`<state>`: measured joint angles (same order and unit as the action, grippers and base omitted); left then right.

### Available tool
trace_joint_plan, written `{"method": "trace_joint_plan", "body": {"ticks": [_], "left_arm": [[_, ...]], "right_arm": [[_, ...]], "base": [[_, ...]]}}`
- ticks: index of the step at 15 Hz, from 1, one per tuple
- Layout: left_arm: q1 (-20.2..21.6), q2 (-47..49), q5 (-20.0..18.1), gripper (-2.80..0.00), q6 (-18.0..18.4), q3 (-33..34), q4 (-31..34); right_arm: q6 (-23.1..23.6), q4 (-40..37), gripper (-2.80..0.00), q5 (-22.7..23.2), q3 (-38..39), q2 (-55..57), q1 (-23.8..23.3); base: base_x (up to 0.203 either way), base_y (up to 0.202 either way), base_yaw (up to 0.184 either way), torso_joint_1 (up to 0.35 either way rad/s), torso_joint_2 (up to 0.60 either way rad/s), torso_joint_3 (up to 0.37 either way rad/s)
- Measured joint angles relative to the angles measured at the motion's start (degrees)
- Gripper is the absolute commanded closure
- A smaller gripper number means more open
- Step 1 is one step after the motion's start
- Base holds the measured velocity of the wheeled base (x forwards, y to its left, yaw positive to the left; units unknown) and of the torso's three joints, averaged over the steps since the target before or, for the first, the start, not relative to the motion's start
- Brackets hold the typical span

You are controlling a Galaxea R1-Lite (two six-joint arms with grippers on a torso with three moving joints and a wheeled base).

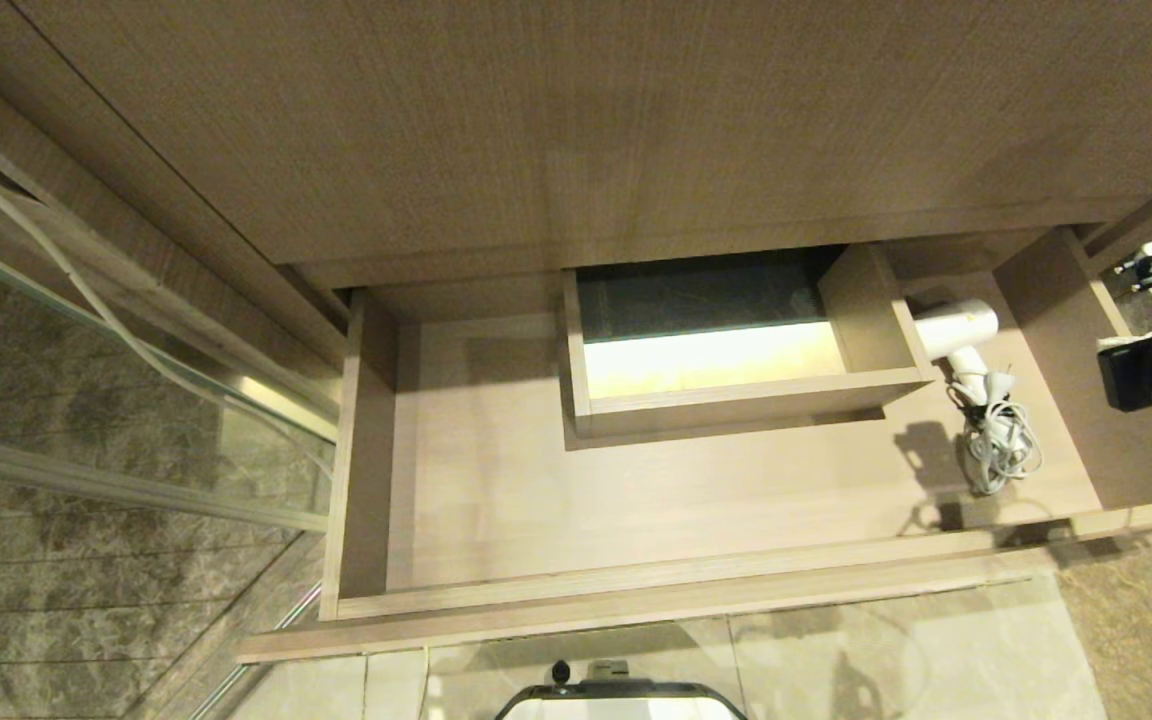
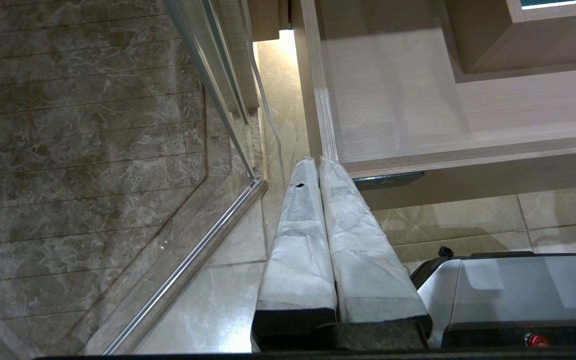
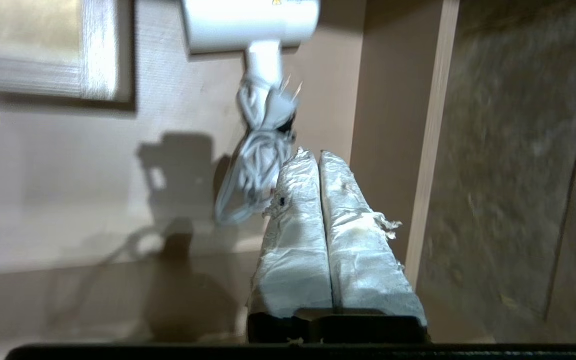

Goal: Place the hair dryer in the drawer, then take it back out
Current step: Close the drawer

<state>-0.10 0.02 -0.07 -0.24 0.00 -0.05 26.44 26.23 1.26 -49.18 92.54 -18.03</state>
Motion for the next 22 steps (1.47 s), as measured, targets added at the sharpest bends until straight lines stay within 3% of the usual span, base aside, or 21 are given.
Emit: {"method": "trace_joint_plan", "body": {"ticks": [6,10,14,18,22], "left_arm": [[0.02,0.0,0.0,0.0,0.02,0.0,-0.02],[0.0,0.0,-0.02,0.0,0.02,0.0,-0.02],[0.0,0.0,0.0,0.0,0.02,0.0,-0.02],[0.0,0.0,-0.02,0.0,0.0,0.0,-0.02],[0.0,0.0,0.0,0.0,0.02,0.0,-0.02]], "right_arm": [[1.17,-17.39,0.0,-2.01,14.24,-15.31,-2.03],[-0.52,-24.83,0.0,-2.27,22.17,-20.74,-2.66],[-0.7,-24.46,0.0,-2.08,25.0,-19.2,-2.63],[-0.26,-17.22,0.0,-1.99,24.7,-12.54,-2.39],[-0.05,-14.89,0.0,-1.89,23.94,-6.14,-2.23]], "base": [[0.0,0.0,0.0,0.0,0.0,0.0],[0.0,0.0,0.0,0.0,0.0,0.0],[0.0,0.0,0.0,0.0,0.0,0.0],[0.0,0.0,0.0,0.0,0.0,0.0],[0.0,0.0,0.0,0.0,0.0,0.0]]}}
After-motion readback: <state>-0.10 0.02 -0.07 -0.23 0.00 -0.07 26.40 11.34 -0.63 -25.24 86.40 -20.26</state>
